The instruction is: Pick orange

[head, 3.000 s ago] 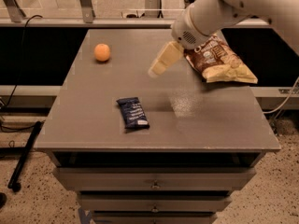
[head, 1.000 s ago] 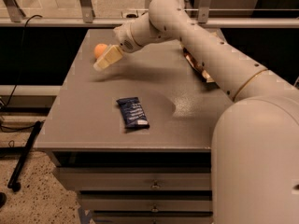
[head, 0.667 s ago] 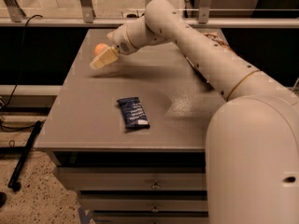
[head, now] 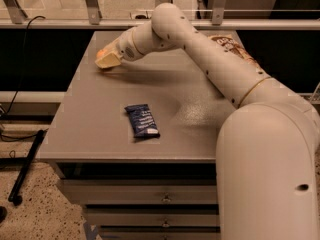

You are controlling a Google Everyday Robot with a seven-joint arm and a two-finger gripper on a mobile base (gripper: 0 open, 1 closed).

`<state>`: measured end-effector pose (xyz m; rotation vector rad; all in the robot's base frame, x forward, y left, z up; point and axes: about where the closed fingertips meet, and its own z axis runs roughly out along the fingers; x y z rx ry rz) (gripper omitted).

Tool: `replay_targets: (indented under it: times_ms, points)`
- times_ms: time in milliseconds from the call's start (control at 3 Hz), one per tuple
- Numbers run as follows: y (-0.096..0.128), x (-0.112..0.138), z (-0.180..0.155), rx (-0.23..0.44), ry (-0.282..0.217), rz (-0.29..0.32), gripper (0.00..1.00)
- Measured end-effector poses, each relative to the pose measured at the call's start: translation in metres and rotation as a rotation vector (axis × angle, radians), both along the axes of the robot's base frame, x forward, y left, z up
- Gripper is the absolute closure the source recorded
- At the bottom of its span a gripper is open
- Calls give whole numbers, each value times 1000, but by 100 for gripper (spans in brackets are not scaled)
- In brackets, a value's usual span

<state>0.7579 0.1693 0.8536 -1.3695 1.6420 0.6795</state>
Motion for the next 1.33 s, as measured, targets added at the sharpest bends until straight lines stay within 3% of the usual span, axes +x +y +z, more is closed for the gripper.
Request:
replay_targets:
  times_ms: [333,667,1000,1333]
  points:
    - [1,-3,2,14,3,0,88]
    - [-14,-8,30,71,-20,19,100]
    - [-48,-15,62,127,-59,68,100]
    - [-84,-25,76,187,-57,134,100]
